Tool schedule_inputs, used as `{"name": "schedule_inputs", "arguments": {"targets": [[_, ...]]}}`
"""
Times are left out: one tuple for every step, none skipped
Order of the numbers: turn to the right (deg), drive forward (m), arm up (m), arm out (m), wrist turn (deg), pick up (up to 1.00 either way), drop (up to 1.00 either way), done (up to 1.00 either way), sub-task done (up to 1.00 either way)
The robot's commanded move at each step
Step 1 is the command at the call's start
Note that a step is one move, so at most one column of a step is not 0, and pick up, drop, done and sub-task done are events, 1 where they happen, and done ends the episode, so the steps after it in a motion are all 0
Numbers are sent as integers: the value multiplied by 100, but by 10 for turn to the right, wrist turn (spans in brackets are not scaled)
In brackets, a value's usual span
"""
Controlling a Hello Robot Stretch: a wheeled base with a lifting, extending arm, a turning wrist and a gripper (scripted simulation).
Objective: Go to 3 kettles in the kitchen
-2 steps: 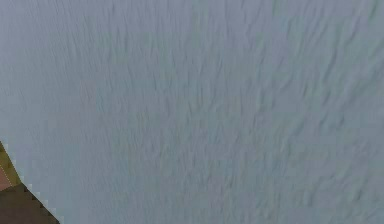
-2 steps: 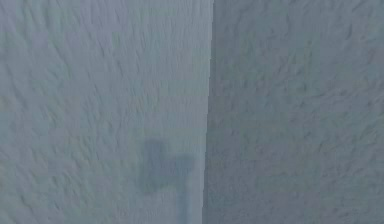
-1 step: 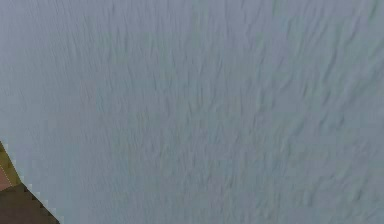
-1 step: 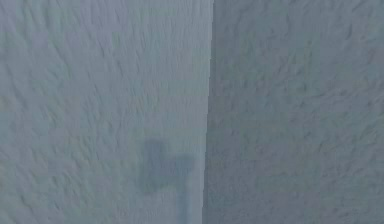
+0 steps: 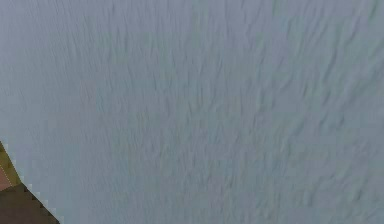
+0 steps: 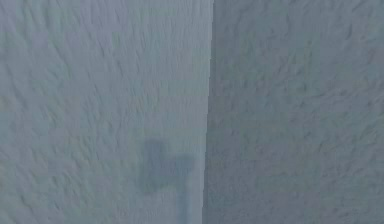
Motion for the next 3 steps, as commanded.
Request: {"name": "schedule_inputs", "arguments": {"targets": [[-450,0,0,0,0,0,0,0,0],[-450,0,0,0,0,0,0,0,0],[-450,0,0,0,0,0,0,0,0]]}}
